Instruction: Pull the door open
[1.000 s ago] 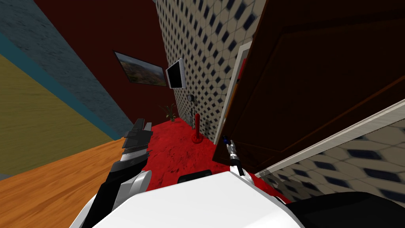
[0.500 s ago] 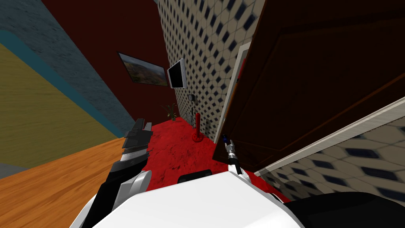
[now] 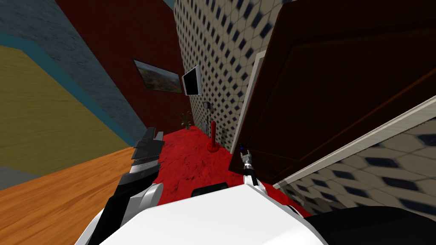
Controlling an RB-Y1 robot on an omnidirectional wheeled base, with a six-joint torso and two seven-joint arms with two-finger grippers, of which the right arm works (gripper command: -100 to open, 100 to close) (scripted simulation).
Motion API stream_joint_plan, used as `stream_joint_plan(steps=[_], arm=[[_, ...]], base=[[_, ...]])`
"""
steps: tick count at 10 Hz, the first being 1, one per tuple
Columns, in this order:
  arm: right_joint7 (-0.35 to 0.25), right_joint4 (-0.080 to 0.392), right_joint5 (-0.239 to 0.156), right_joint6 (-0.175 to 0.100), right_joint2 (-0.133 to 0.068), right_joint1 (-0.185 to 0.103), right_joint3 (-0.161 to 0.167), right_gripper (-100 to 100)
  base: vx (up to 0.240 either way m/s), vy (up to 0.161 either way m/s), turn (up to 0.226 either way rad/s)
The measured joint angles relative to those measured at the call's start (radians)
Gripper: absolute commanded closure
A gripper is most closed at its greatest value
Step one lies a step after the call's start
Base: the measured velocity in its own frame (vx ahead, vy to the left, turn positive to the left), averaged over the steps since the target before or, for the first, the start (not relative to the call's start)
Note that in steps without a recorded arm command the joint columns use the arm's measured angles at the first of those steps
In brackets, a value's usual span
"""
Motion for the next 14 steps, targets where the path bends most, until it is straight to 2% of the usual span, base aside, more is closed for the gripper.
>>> stream_joint_plan(steps=[2, 6, 14], arm=[[-0.056, 0.022, -0.029, -0.006, 0.008, -0.02, 0.011, -100], [-0.15, 0.001, -0.071, 0.012, 0.023, -0.024, 0.025, -100], [-0.353, 0.014, -0.165, 0.021, 0.055, -0.063, 0.061, -100]], base=[[-0.065, -0.009, 0.032], [-0.055, -0.008, 0.025], [-0.054, -0.004, 0.02]])
